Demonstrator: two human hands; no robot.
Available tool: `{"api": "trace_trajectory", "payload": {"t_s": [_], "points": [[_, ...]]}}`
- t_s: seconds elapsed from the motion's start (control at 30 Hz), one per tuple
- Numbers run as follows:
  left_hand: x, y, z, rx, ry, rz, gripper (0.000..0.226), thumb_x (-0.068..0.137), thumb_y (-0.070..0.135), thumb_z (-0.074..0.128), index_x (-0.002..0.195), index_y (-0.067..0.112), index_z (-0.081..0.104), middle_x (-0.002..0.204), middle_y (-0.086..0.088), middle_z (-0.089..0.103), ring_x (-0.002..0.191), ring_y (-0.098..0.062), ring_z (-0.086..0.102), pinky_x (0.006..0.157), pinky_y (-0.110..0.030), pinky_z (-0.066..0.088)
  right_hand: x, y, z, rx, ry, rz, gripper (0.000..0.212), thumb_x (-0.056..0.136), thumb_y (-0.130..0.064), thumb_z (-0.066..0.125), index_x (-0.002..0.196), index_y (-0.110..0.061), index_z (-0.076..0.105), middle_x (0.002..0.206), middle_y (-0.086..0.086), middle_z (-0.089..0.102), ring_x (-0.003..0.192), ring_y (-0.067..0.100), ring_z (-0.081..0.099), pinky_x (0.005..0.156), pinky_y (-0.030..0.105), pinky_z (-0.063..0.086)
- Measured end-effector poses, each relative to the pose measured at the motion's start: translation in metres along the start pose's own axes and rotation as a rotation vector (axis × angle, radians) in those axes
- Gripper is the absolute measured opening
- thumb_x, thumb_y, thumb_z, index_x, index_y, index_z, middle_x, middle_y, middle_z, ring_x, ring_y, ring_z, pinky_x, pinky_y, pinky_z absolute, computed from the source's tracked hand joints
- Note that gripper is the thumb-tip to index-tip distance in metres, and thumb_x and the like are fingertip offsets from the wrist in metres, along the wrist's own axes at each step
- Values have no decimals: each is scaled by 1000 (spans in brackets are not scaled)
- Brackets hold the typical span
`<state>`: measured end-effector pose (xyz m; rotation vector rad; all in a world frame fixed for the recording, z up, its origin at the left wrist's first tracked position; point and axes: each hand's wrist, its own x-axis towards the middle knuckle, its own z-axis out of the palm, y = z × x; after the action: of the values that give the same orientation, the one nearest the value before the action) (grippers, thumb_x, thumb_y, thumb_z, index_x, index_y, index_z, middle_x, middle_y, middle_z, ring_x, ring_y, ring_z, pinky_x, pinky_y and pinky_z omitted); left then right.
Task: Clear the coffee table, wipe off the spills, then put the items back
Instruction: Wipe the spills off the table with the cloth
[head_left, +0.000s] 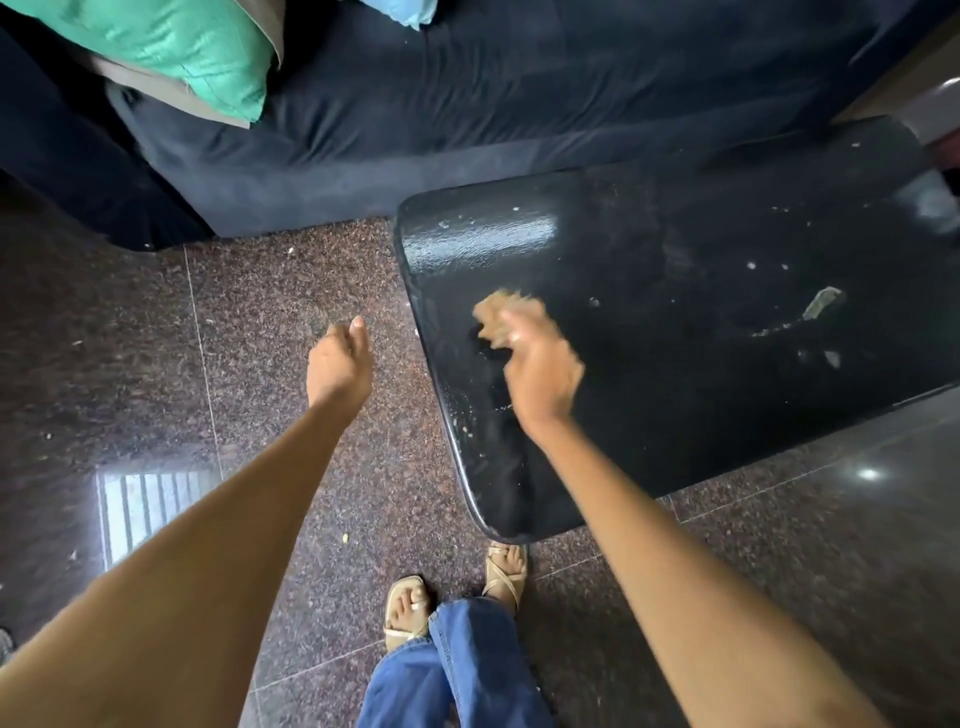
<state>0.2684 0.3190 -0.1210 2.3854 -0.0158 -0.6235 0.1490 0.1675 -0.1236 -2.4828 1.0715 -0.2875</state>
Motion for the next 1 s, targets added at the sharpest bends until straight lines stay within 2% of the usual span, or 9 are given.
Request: {"api": "trace_trajectory", "payload": {"t_s": [0.2, 0.27, 0.37, 0.43, 0.5, 0.63, 0.77, 0.87, 1.0], "points": [[6, -15, 8, -6, -24, -34, 45, 102, 35, 26, 118, 1, 51, 102, -14, 58, 82, -21, 51, 76, -33, 43, 12, 0, 39, -78, 85, 136, 31, 90, -15, 49, 115, -32, 59, 120, -6, 54, 94, 16, 59, 56, 25, 35], [9, -18, 8, -4, -23, -39, 46, 102, 34, 26, 120, 0, 52, 107, -17, 60, 88, -26, 56, 80, -36, 44, -7, -27, 56, 41, 71, -70, 23, 90, -19, 49, 100, -29, 67, 106, -10, 61, 86, 4, 57, 60, 22, 42], [19, -15, 9, -3, -14, -42, 46, 102, 33, 26, 115, -1, 54, 109, -21, 61, 92, -30, 59, 83, -39, 46, -9, -40, 64, -34, -108, -584, 35, 74, -1, 63, 102, -22, 70, 125, 1, 60, 113, 19, 55, 89, 31, 49], [24, -11, 8, -9, -9, -35, 45, 102, 32, 26, 112, -2, 54, 105, -20, 61, 83, -25, 53, 76, -35, 43, 22, -34, 57, -11, -114, -725, 38, 73, 1, 64, 101, -24, 70, 126, 1, 61, 110, 22, 59, 81, 34, 51], [28, -9, 9, -6, -6, -24, 45, 103, 32, 26, 112, -2, 54, 99, -16, 58, 81, -22, 50, 73, -32, 39, 56, -33, 52, 11, -59, -553, 36, 82, -3, 54, 104, -28, 65, 123, 3, 60, 102, 24, 61, 76, 34, 51], [33, -15, 10, -8, -5, -32, 44, 102, 33, 27, 109, -1, 54, 96, -15, 58, 80, -23, 51, 72, -33, 41, 84, -63, 77, 18, -21, 33, 67, 80, 10, 49, 137, -24, 46, 151, 11, 31, 138, 33, 26, 112, 50, 25], [31, -16, 11, 29, 2, -17, 45, 102, 30, 28, 111, -5, 55, 113, -27, 60, 104, -34, 57, 89, -39, 42, 43, -72, 90, 8, -96, -501, 37, 71, 7, 61, 103, -11, 68, 130, 12, 55, 126, 34, 42, 105, 47, 36], [27, -7, 13, 57, -22, -11, 46, 103, 30, 27, 120, -4, 52, 119, -29, 58, 110, -37, 56, 93, -40, 43, 15, -42, 67, -89, -337, -852, 39, 71, 2, 68, 105, -15, 69, 134, 7, 54, 132, 30, 38, 112, 45, 27], [21, 0, 19, 60, -16, 1, 47, 102, 32, 27, 115, -4, 54, 116, -29, 60, 106, -38, 57, 89, -41, 44, 16, 1, 45, 7, -329, -682, 57, 73, 14, 59, 118, -20, 64, 144, 6, 45, 135, 28, 38, 112, 46, 30]]}}
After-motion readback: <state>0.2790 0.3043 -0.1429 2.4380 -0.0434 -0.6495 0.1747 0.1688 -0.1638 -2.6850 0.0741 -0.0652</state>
